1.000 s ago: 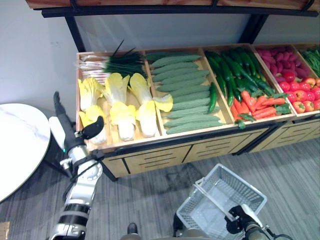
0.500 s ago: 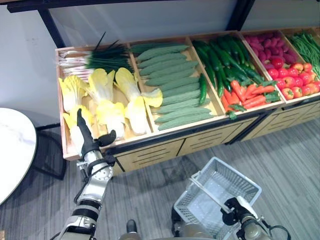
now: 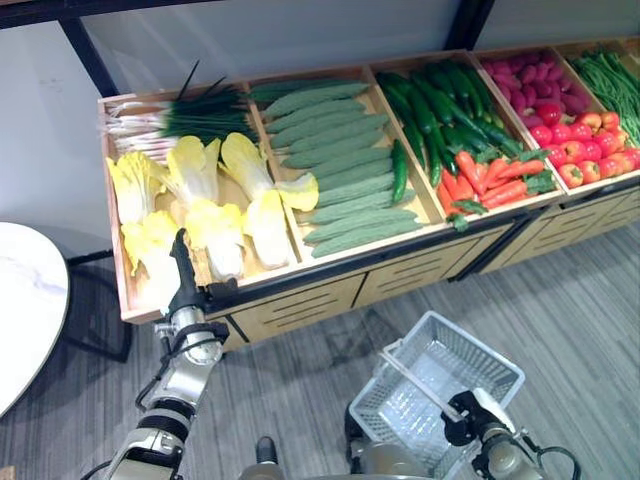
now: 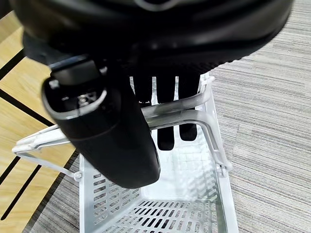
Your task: Get the vegetables into the basket
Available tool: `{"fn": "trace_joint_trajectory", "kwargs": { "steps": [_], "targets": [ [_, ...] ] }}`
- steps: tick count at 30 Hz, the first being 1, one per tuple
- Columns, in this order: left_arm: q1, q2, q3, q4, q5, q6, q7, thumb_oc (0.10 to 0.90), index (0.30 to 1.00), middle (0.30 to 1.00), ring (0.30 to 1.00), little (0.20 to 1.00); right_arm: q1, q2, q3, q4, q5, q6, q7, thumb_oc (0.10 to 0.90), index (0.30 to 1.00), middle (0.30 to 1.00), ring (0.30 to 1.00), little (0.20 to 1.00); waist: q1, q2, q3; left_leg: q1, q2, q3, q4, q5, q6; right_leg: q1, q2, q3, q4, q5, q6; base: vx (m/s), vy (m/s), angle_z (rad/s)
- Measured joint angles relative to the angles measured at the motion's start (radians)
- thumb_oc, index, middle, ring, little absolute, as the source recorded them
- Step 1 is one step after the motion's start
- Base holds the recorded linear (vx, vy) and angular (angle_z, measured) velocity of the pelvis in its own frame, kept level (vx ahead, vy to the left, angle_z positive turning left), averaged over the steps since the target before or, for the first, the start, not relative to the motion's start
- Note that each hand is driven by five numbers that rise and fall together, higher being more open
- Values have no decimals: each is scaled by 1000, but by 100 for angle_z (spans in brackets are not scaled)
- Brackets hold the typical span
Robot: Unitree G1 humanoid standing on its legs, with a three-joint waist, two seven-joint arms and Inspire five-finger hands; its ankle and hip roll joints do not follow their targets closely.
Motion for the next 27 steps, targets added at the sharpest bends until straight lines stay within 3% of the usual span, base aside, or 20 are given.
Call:
{"fn": "trace_joint_trajectory", "kwargs": {
  "steps": [11, 19, 21, 25, 26, 27],
  "targets": [
    [-23, 9, -22, 73, 1, 17, -51, 900, 1000, 1000, 1000, 1000, -4, -13, 10, -20, -4, 15, 21, 400, 300, 300, 300, 300, 1, 17, -9, 2, 0, 15, -4, -1, 2, -6, 3, 16, -3, 4, 3, 2, 7, -4],
    [-168, -24, 31, 347, -29, 2, -49, 900, 1000, 1000, 1000, 1000, -16, -22, 22, -17, -26, 19, 36, 400, 300, 300, 300, 300, 0, 28, -31, 6, 0, 33, -5, -8, -5, -11, 5, 31, -5, 2, 1, 1, 14, -7],
    [-248, -15, -8, 461, -44, 10, -59, 900, 1000, 1000, 1000, 1000, -22, -40, 61, -19, -29, 20, 46, 400, 300, 300, 300, 300, 1, 26, -37, 3, 2, 58, -5, -8, -9, -23, 5, 35, -5, 2, 1, -7, 27, -14],
    [-303, 32, -70, 496, -36, 38, -118, 900, 1000, 1000, 1000, 1000, -39, -46, 66, -18, -28, 20, 58, 400, 300, 300, 300, 300, 1, 13, -39, -28, 0, 78, -5, -8, -9, -62, 0, 37, -5, 0, 4, -25, 16, -9],
    [-321, 48, -91, 505, -15, 44, -145, 867, 953, 953, 953, 953, -46, -47, 74, -13, -28, 20, 59, 400, 300, 300, 300, 300, 1, 9, -39, -35, 1, 80, -6, -8, -8, -70, -1, 36, -5, -4, 11, 0, 0, 0],
    [-336, 55, -104, 514, -3, 52, -167, 741, 778, 778, 778, 778, -54, -48, 83, -10, -28, 20, 60, 400, 300, 300, 300, 300, 1, 10, -39, -42, 7, 81, -6, -8, -8, -76, 0, 30, -4, -15, 27, -35, 10, -1]
  ]
}}
